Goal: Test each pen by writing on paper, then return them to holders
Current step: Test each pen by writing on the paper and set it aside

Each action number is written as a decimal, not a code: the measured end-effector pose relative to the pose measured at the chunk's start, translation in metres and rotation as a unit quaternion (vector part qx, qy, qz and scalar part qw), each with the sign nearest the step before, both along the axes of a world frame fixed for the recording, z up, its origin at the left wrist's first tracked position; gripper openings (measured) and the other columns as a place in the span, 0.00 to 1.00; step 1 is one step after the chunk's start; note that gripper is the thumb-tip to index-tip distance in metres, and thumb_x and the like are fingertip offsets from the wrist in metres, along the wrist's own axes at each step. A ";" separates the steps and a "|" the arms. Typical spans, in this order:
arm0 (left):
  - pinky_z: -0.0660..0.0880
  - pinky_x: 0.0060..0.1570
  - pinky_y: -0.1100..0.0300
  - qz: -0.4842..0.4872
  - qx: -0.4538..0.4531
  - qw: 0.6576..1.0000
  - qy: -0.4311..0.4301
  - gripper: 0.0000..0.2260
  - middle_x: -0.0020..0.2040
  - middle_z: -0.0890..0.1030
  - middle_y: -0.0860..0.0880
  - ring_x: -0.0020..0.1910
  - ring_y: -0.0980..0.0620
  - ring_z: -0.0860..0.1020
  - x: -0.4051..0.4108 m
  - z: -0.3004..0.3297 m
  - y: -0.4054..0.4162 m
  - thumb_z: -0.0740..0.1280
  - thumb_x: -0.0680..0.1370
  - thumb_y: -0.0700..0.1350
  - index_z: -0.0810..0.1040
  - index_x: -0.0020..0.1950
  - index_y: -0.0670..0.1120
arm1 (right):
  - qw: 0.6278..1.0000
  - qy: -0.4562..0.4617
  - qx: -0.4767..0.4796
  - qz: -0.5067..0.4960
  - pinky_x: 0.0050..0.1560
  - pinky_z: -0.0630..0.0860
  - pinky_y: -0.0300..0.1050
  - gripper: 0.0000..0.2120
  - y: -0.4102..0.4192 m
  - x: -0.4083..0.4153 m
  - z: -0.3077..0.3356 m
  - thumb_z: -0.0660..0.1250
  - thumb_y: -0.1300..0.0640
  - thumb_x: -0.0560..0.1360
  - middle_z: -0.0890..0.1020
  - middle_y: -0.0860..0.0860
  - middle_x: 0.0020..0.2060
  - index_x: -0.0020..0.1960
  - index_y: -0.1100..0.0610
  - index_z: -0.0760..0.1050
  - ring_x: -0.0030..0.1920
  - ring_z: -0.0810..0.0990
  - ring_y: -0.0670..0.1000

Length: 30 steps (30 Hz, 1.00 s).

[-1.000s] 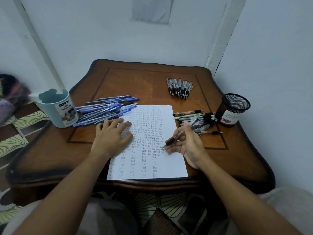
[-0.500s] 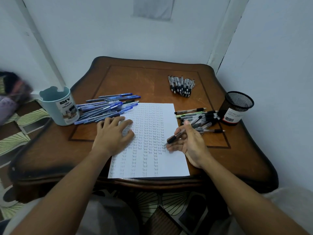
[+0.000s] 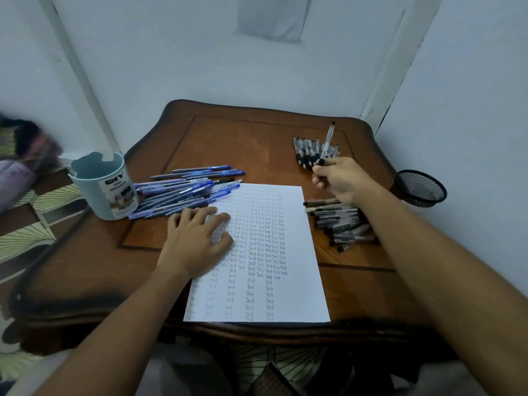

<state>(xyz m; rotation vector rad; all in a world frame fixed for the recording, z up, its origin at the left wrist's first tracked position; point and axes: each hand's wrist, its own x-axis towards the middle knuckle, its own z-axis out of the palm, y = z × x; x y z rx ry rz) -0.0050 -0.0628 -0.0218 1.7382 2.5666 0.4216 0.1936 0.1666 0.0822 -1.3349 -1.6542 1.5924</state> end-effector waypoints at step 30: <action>0.52 0.70 0.46 0.001 0.001 1.000 -0.009 0.26 0.74 0.66 0.57 0.69 0.52 0.61 0.000 0.002 0.000 0.47 0.75 0.65 0.68 0.70 0.62 | 0.851 -0.394 0.269 0.220 0.57 0.70 0.46 0.08 0.042 -0.005 -0.012 0.68 0.59 0.80 0.80 0.53 0.59 0.58 0.55 0.81 0.61 0.77 0.55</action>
